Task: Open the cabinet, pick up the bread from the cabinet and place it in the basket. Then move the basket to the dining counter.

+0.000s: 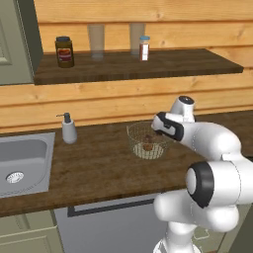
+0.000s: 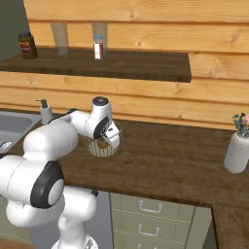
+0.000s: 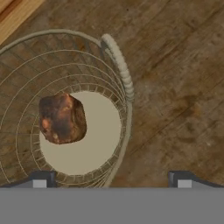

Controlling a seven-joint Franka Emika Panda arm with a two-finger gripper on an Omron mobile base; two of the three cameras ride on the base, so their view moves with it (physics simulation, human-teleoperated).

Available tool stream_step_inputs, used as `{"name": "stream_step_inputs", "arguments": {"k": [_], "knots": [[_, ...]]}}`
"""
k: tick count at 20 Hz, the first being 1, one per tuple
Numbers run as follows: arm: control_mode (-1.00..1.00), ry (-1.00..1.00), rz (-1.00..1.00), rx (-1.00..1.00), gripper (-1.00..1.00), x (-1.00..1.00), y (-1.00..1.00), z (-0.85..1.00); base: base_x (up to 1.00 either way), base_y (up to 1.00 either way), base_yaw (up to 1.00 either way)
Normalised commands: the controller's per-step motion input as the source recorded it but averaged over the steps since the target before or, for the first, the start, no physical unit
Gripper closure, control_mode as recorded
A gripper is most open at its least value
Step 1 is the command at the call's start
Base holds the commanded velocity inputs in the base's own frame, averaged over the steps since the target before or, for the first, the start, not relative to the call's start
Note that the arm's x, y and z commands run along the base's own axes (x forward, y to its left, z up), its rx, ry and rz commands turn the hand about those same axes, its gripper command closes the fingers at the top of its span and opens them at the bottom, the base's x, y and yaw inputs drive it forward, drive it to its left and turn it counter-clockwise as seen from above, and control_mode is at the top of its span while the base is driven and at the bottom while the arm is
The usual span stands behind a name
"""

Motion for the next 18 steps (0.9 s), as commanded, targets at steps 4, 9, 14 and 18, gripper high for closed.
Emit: {"name": "stream_step_inputs", "arguments": {"k": [4,9,14,18], "knots": [[-1.0,0.0,0.0,0.0,-1.0,0.2,0.03,-0.29,0.0,0.0,0.0],[-1.0,0.0,0.0,0.0,-1.0,0.01,0.0,-0.33,0.0,0.0,0.0],[-1.0,0.0,0.0,0.0,-1.0,0.04,0.22,-0.3,0.0,0.0,0.0],[-1.0,0.0,0.0,0.0,1.0,0.0,0.4,-0.33,0.0,0.0,0.0]]}}
